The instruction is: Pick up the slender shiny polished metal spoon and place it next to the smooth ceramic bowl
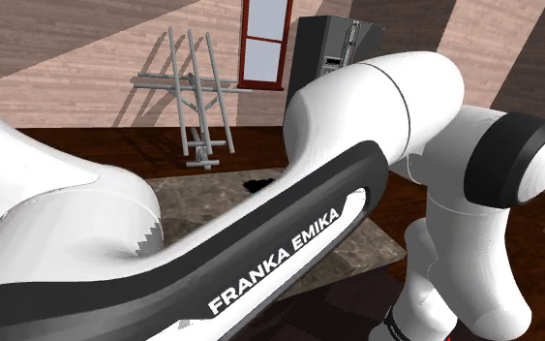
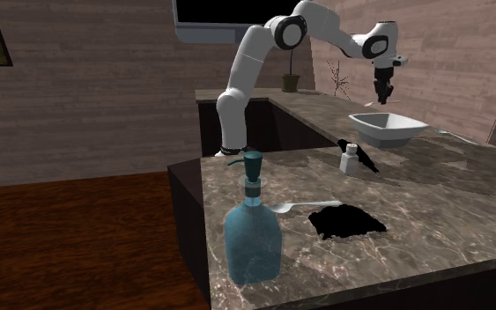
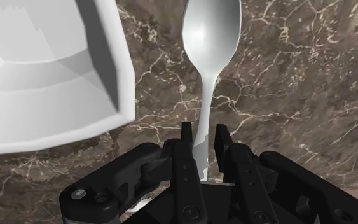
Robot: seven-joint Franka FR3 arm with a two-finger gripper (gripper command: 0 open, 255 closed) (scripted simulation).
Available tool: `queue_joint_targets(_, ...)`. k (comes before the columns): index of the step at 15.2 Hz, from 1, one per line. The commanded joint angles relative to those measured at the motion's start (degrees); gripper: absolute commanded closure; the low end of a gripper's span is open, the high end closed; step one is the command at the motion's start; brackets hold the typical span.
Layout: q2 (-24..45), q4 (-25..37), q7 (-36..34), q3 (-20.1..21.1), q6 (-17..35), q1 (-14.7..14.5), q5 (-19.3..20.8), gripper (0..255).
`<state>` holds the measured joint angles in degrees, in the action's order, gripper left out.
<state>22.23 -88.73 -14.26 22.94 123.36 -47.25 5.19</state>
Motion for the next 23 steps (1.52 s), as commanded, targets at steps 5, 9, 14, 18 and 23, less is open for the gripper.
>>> queue_joint_targets(5,1.1,-3.1,-0.3,-0.3,4.2,-0.1,0.6,255)
queue_joint_targets(9,2.1,-4.9,-0.4,-0.5,6.9,-0.2,1.0,255)
queue_joint_targets(14,3.5,-6.8,-0.7,-0.9,10.1,-0.4,1.7,255)
queue_joint_targets(18,4.8,-8.0,-1.0,-1.3,12.6,-0.6,2.3,255)
queue_joint_targets(23,6.1,-8.9,-1.2,-1.6,14.8,-0.8,2.9,255)
